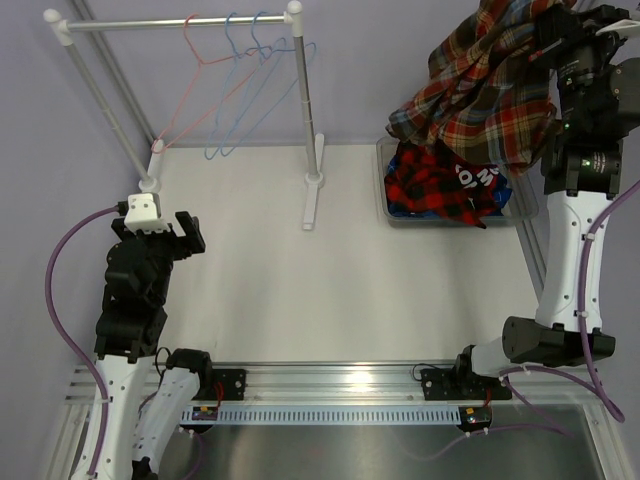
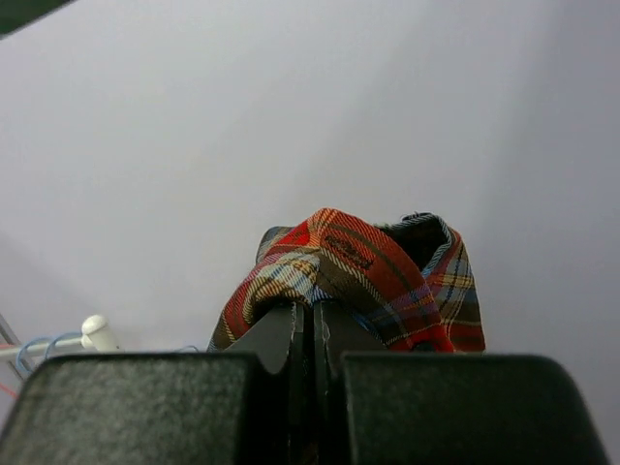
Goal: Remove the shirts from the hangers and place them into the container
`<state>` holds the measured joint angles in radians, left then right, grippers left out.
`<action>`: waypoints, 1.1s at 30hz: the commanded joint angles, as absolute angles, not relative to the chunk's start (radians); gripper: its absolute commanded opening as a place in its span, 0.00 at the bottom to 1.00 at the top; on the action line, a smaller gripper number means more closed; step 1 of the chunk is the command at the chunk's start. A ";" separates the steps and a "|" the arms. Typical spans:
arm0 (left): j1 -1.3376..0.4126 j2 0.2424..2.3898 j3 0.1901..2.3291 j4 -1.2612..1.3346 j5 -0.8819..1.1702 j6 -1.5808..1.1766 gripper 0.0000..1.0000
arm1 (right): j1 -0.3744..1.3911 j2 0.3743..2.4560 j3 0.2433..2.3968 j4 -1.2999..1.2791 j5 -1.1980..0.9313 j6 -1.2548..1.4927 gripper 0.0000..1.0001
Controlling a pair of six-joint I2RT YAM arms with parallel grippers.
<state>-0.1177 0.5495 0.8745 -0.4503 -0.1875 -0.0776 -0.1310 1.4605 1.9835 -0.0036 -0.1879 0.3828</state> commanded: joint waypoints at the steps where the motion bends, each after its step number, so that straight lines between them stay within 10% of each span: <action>1: -0.123 0.540 0.864 -0.387 -0.190 -0.072 0.86 | -0.126 1.460 2.052 0.133 -0.153 0.399 0.00; 33: -0.123 0.552 0.859 -0.383 -0.181 -0.077 0.86 | -0.143 1.651 1.832 0.097 0.350 0.213 0.00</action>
